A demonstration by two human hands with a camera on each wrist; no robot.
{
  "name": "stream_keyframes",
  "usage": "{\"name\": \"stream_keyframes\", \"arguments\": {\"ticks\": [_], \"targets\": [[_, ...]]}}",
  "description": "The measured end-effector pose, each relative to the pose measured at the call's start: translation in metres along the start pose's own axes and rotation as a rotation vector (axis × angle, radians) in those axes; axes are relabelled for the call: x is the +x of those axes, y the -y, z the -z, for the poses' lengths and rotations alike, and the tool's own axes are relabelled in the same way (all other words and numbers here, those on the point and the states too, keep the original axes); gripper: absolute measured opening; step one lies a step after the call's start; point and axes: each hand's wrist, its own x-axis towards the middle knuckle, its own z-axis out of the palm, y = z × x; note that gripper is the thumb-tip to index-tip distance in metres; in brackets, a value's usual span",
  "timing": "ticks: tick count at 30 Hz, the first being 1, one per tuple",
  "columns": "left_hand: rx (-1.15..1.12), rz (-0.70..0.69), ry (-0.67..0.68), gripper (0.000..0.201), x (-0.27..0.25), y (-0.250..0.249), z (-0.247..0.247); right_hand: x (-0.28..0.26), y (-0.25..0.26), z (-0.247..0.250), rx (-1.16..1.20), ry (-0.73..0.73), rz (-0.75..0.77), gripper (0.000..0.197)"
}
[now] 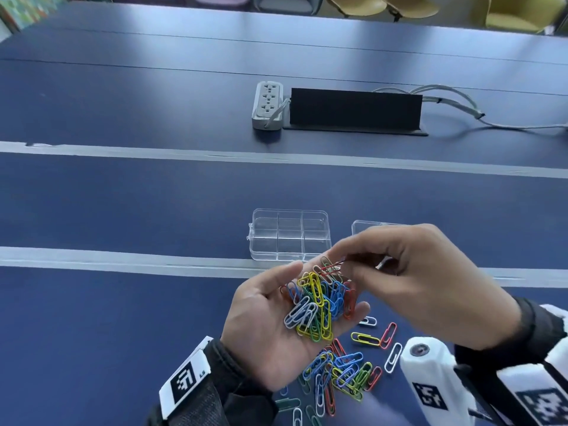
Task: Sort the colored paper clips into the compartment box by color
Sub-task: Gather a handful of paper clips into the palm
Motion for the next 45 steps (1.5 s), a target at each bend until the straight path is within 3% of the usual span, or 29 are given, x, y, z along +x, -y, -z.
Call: {"name": "stream_keyframes", "arguments": {"ticks": [4,8,13,25,31,36,45], "targets": [[-0.017,-0.002,-0.062,0.053,0.0,-0.002,0.0,0.002,-0.001,-0.003,-0.037,0.019,-0.016,0.025],[-0.149,-0.024,-0.033,0.058,0.0,-0.002,-0.001,0.002,-0.001,-0.001,0.124,-0.049,-0.083,0.023],[-0.209,-0.054,-0.012,0.055,-0.001,-0.003,0.001,-0.004,0.002,0.001,0.152,0.136,-0.177,0.019],[-0.219,-0.129,-0.064,0.055,-0.003,-0.001,-0.004,-0.009,0.005,-0.018,0.137,-0.061,-0.183,0.014],[-0.214,-0.117,-0.052,0.056,-0.003,0.002,-0.004,-0.011,0.002,-0.004,0.369,0.032,-0.221,0.025],[-0.207,-0.091,-0.024,0.056,-0.003,0.003,-0.002,-0.011,-0.001,0.001,0.133,0.098,-0.159,0.038],[-0.227,-0.078,-0.056,0.057,-0.005,0.002,-0.004,-0.01,0.003,0.002,-0.025,0.153,-0.091,0.026]]}}
